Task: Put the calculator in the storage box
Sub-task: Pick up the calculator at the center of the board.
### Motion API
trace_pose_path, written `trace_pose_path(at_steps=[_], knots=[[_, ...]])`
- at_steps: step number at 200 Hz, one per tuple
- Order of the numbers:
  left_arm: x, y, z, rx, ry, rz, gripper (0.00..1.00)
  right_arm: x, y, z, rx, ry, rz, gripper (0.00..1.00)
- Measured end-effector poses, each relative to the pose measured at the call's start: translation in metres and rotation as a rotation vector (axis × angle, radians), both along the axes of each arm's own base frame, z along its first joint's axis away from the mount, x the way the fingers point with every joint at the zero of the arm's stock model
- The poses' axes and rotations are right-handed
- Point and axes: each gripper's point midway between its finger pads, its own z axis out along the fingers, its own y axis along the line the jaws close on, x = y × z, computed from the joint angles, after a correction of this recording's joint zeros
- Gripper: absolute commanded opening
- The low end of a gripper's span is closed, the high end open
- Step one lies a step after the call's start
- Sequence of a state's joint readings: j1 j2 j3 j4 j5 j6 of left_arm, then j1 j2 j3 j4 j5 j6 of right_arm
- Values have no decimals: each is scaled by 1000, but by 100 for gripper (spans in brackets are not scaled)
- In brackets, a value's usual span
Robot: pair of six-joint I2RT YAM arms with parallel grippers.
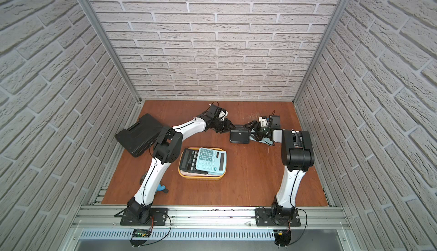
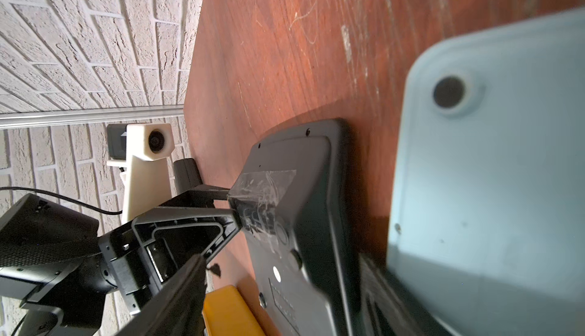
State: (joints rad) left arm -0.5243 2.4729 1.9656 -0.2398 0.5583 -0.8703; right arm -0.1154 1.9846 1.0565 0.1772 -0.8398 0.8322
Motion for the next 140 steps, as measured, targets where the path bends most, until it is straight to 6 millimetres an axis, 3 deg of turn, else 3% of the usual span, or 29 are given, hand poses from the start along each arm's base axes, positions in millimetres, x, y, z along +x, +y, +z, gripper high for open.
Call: trace_pose_path(at_steps=[74,86,119,140], knots=[[-18,2,-3,-46,15,-9,46,-47,27,4,-5,15,53,75],[-18,1,-3,-58,14,-9,46,-49,27,4,2,8,47,69],[-20,2,-3,-77,12,-2,46,-53,29,-2,25,16,20,39],[-21,3,-1,-85,12,7,46,-55,34,-3,10,17,30,29]])
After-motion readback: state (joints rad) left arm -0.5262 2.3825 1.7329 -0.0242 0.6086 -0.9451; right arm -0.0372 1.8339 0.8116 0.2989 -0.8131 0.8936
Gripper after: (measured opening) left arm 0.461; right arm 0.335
